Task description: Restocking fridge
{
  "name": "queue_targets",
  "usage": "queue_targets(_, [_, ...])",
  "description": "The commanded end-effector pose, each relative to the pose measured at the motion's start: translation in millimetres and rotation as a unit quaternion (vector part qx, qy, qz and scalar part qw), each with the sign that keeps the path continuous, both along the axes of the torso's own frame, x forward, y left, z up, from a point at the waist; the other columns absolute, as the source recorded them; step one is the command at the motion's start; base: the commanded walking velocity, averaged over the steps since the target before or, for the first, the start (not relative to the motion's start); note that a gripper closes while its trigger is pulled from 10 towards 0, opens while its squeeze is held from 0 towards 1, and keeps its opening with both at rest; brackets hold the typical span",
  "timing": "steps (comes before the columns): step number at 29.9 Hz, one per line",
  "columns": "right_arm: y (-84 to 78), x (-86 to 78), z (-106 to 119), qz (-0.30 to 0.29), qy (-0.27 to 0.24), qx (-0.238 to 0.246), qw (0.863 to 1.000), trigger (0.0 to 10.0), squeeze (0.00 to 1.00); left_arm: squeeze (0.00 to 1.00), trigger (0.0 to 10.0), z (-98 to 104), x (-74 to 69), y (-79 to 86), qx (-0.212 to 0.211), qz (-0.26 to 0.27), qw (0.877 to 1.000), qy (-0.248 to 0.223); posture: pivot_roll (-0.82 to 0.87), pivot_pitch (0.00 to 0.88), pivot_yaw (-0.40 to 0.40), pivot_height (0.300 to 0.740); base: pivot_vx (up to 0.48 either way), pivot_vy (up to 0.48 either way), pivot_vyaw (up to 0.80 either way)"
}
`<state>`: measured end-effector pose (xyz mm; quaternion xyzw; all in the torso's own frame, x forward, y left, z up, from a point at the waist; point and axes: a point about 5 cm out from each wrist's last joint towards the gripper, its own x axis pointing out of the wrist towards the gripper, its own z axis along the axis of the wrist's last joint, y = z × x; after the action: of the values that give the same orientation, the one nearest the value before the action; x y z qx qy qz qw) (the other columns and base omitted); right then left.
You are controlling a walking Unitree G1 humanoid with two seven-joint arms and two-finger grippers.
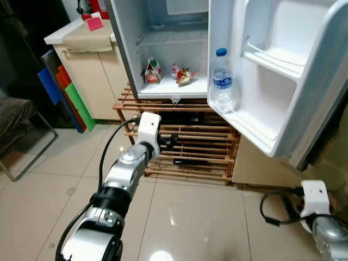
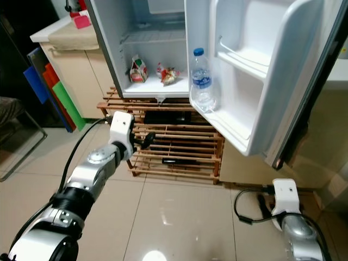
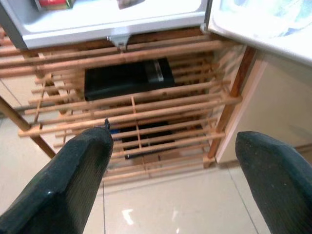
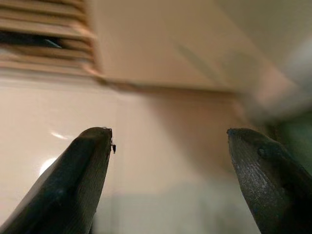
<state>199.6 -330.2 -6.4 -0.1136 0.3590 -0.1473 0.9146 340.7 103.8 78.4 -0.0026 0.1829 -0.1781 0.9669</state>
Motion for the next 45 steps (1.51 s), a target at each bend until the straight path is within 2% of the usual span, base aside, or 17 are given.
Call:
queue_targets(1, [-10.8, 7.8, 10, -0.029, -0.007, -0.030, 0.999, 10.0, 0.00, 0.00, 10.0, -2, 1.0, 8.4, 0.014, 0.013, 1.000, 0.007, -0.18, 0.000, 0.111, 0.740, 0.000, 0.000, 0.00])
queue_targets(9, [-40.1, 26.3, 46, -0.087, -0.058, -0.127, 0.986, 10.0, 0.00, 0.00, 10.0, -26, -4.6, 22.2, -0.021, 0.080, 0.992, 0.094, -0.18, 0.000, 0.100, 0.740, 0.000, 0.000, 0.00])
queue_targets(14, [-47.4, 57.5, 91, -0.084, -0.148, -0.203, 0.964, 10.0, 0.00, 0.00, 10.0, -35, -8.0, 25.1, -0.023, 0.092, 0.989, 0.116, -0.18, 0.000, 0.103, 0.740, 0.000, 0.000, 0.00])
queue_targets(17, [-42.5, 69.5, 106, -0.075, -0.182, -0.207, 0.958, 10.0, 0.00, 0.00, 10.0, -38, -9.2, 25.4, -0.010, 0.087, 0.989, 0.121, -0.18, 0.000, 0.102, 0.740, 0.000, 0.000, 0.00])
queue_targets(23, [-22.8, 95.7, 134, -0.054, -0.263, -0.163, 0.949, 10.0, 0.00, 0.00, 10.0, -57, -21.5, 33.4, 0.052, 0.069, 0.983, 0.160, -0.18, 0.000, 0.107, 0.740, 0.000, 0.000, 0.00])
queue_targets(26, [-7.2, 108.0, 149, -0.029, -0.312, -0.124, 0.941, 10.0, 0.00, 0.00, 10.0, -70, -31.5, 38.6, 0.078, 0.056, 0.978, 0.184, -0.18, 0.000, 0.110, 0.740, 0.000, 0.000, 0.00])
queue_targets(29, [8.8, 113.2, 161, -0.003, -0.348, -0.103, 0.932, 10.0, 0.00, 0.00, 10.0, -78, -39.6, 37.9, 0.062, 0.032, 0.977, 0.200, -0.18, 0.000, 0.117, 0.740, 0.000, 0.000, 0.00])
queue_targets(30, [19.7, 116.5, 167, 0.009, -0.364, -0.083, 0.928, 10.0, 0.00, 0.00, 10.0, -91, -51.3, 42.8, 0.091, 0.006, 0.972, 0.215, -0.18, 0.000, 0.122, 0.740, 0.000, 0.000, 0.00])
queue_targets(33, [27.1, 118.7, 171, 0.018, -0.374, -0.063, 0.925, 10.0, 0.00, 0.00, 10.0, -102, -63.1, 49.9, 0.112, -0.002, 0.965, 0.236, -0.18, 0.000, 0.127, 0.740, 0.000, 0.000, 0.00])
queue_targets(37, [56.3, 123.7, 179, 0.085, -0.375, -0.012, 0.923, 10.0, 0.00, 0.00, 10.0, -139, -115.3, 82.7, 0.183, -0.006, 0.929, 0.322, -0.19, 0.000, 0.134, 0.740, 0.000, 0.000, 0.00])
queue_targets(38, [56.3, 123.7, 179, 0.085, -0.375, -0.012, 0.923, 10.0, 0.00, 0.00, 10.0, -139, -115.3, 82.7, 0.183, -0.006, 0.929, 0.322, -0.19, 0.000, 0.134, 0.740, 0.000, 0.000, 0.00])
queue_targets(40, [93.0, 121.4, 185, 0.163, -0.370, 0.049, 0.913, 10.0, 0.00, 0.00, 10.0, -150, -136.9, 98.8, 0.223, -0.002, 0.909, 0.352, -0.19, 0.000, 0.137, 0.740, 0.000, 0.000, 0.00])
queue_targets(41, [93.0, 121.4, 185, 0.163, -0.370, 0.049, 0.913, 10.0, 0.00, 0.00, 10.0, -150, -136.9, 98.8, 0.223, -0.002, 0.909, 0.352, -0.19, 0.000, 0.137, 0.740, 0.000, 0.000, 0.00])
queue_targets(42, [129.7, 113.5, 190, 0.247, -0.361, 0.116, 0.892, 10.0, 0.00, 0.00, 10.0, -153, -142.9, 100.1, 0.227, -0.012, 0.905, 0.360, -0.19, 0.000, 0.135, 0.740, 0.000, 0.000, 0.00])
queue_targets(43, [153.0, 104.8, 190, 0.312, -0.343, 0.158, 0.872, 10.0, 0.00, 0.00, 10.0, -154, -145.1, 97.9, 0.222, -0.022, 0.904, 0.364, -0.19, 0.000, 0.134, 0.740, 0.000, 0.000, 0.00])
queue_targets(44, [153.0, 104.8, 190, 0.312, -0.343, 0.158, 0.872, 10.0, 0.00, 0.00, 10.0, -154, -145.1, 97.9, 0.222, -0.022, 0.904, 0.364, -0.19, 0.000, 0.134, 0.740, 0.000, 0.000, 0.00])
queue_targets(45, [175.4, 92.1, 189, 0.384, -0.321, 0.187, 0.845, 10.0, 0.00, 0.00, 10.0, -156, -147.3, 93.6, 0.216, -0.036, 0.905, 0.366, -0.19, 0.000, 0.133, 0.740, 0.000, 0.000, 0.00])
